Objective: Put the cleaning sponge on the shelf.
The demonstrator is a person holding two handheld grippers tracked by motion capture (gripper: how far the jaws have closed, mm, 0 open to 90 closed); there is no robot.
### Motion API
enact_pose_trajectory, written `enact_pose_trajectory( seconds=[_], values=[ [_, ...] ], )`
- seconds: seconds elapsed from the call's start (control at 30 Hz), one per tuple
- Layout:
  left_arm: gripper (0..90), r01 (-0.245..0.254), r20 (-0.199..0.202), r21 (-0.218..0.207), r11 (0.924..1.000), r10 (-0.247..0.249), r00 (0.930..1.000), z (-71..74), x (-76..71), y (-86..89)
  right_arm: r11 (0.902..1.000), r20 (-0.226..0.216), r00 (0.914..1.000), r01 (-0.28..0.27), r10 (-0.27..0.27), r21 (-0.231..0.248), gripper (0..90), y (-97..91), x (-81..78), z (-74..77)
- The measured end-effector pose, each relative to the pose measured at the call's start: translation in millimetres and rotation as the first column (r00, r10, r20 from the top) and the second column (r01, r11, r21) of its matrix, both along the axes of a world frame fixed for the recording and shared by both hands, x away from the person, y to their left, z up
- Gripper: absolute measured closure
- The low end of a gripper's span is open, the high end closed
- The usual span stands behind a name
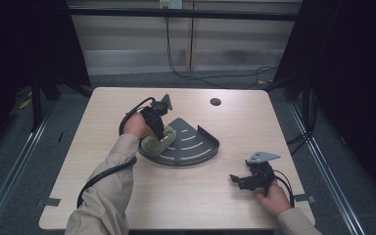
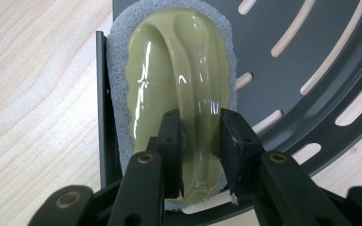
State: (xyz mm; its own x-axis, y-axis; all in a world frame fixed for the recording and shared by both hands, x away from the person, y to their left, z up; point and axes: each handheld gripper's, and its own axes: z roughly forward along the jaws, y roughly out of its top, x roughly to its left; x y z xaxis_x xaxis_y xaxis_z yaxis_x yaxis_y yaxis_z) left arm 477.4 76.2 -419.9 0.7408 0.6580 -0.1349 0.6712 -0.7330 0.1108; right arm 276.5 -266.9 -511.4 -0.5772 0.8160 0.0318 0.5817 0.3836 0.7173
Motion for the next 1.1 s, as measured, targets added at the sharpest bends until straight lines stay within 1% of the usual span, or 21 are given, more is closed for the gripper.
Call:
enact_pose_trajectory(
  seconds=[0.53,0.57,0.7,0.9,1.1],
  values=[
    [69.3,-0.011,-0.004,0.009,0.9999,0.011,0.9999,-1.8,-1.7,5.0,1.0,0.001,1.0,0.0,0.0,-0.001,12.3,0.0,0.0,0.0],
    [68.0,-0.015,0.002,0.01,0.9998,0.015,0.9999,-1.9,-1.9,5.4,1.0,0.0,1.0,0.0,0.0,-0.001,12.3,0.0,0.0,0.0],
    [67.7,-0.017,-0.003,0.009,0.9998,0.017,0.9998,-1.6,-1.9,7.7,1.0,0.002,1.0,-0.001,0.001,-0.001,12.3,-0.1,0.1,-0.1],
    [67.5,-0.023,0.005,0.009,0.9997,0.023,0.9997,0.0,-2.2,9.5,1.0,0.001,1.0,-0.001,0.001,-0.001,12.3,-0.1,0.1,-0.1],
    [64.8,-0.028,0.008,0.018,0.9995,0.027,0.9996,0.1,-2.8,10.6,1.0,0.001,1.0,0.0,0.0,-0.001,12.3,-0.1,0.1,0.0]
  ],
)
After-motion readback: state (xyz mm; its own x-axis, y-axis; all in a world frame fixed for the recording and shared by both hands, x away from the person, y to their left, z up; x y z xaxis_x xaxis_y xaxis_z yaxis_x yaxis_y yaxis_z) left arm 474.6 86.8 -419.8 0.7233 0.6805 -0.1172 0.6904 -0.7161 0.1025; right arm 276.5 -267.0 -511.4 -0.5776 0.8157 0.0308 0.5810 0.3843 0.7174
